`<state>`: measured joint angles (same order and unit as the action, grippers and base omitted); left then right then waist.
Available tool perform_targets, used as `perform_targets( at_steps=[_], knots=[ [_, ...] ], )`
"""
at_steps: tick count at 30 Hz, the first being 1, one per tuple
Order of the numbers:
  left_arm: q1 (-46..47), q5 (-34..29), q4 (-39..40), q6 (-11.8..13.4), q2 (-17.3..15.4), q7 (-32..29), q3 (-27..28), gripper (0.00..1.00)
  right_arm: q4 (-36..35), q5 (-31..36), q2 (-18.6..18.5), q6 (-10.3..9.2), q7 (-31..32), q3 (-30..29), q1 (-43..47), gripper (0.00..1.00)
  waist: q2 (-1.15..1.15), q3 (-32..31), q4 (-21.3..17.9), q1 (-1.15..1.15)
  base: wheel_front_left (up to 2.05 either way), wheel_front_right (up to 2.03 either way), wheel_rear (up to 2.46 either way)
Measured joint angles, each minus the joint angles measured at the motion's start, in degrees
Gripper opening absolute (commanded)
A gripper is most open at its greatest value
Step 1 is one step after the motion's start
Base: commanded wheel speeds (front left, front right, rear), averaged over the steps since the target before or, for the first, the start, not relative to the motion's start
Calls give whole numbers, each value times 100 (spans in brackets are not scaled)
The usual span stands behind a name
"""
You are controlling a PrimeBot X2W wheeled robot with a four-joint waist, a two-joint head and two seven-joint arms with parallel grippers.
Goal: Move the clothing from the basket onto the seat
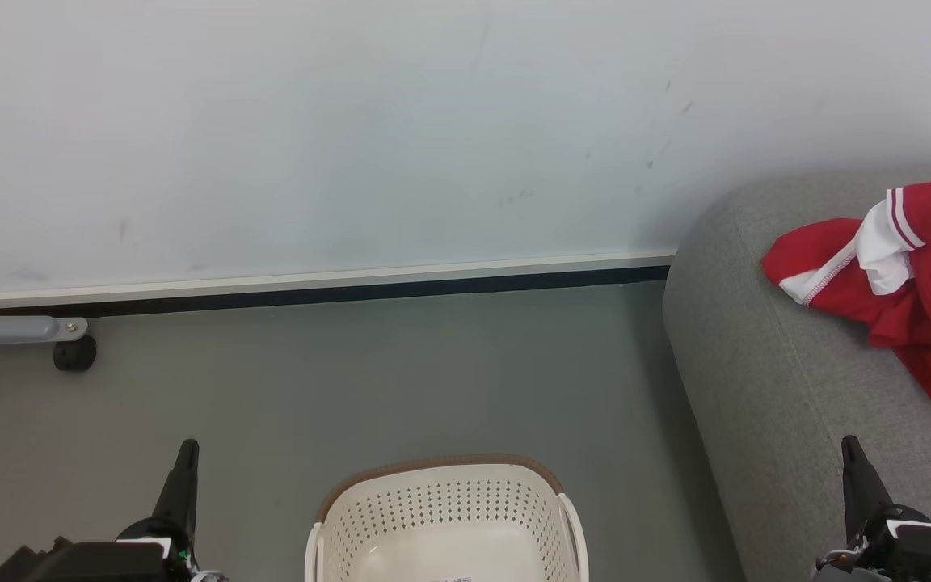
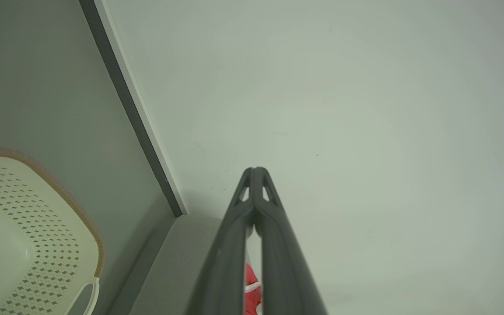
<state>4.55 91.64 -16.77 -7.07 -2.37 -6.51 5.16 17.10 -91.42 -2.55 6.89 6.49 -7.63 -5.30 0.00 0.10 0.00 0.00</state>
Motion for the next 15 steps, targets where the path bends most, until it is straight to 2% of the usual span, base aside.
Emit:
perform_targets(
  at_steps=[15],
  knots=[
    [0,5,-3,0,2,0,0,0,1,0,1,0,0,-1,0,0,0,0,0,0,0,0,0]
  ],
)
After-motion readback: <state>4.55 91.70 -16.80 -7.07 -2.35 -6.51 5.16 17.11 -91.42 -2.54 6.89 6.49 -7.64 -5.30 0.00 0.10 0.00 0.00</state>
